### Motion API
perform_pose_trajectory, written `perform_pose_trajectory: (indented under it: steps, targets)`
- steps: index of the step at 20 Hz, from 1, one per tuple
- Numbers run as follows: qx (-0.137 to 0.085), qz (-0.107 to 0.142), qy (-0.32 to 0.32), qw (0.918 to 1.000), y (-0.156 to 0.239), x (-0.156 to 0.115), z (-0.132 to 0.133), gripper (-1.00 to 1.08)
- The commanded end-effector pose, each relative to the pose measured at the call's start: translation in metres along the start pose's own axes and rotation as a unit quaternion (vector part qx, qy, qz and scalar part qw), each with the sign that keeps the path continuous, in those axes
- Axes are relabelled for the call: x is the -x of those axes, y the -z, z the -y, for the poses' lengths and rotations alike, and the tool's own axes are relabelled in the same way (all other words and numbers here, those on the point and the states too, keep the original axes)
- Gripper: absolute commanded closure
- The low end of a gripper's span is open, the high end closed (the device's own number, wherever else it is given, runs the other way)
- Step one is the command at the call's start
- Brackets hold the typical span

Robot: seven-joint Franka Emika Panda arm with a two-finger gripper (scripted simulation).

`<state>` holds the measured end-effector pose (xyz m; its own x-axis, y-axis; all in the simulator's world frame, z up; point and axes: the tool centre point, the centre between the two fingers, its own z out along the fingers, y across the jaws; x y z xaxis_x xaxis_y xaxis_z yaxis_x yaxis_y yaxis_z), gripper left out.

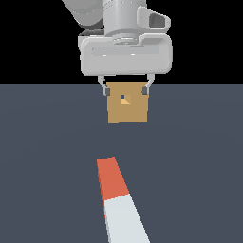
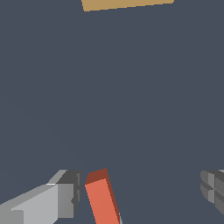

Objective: Insert the peg into the horizontal hole in a box.

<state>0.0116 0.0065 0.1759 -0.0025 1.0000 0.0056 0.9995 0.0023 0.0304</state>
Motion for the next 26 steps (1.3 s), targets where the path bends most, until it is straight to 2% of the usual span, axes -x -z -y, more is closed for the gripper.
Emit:
perform_pose_trajectory:
  steps: [1, 7, 13, 18, 26]
  targets:
    - [0.0, 0.0, 0.0, 1.0, 0.0, 0.0, 0.0, -0.92]
    - [-0.001, 0.0, 0.005, 1.0, -0.004, 0.008, 0.002, -0.92]
    - [-0.002, 0.0, 0.021, 0.9998, -0.015, 0.032, 0.006, -0.92]
    - [-0.004, 0.0, 0.042, 0.9991, -0.03, 0.064, 0.011, -0.92]
    - [-0.009, 0.0, 0.087, 0.9962, -0.063, 0.133, 0.016, -0.92]
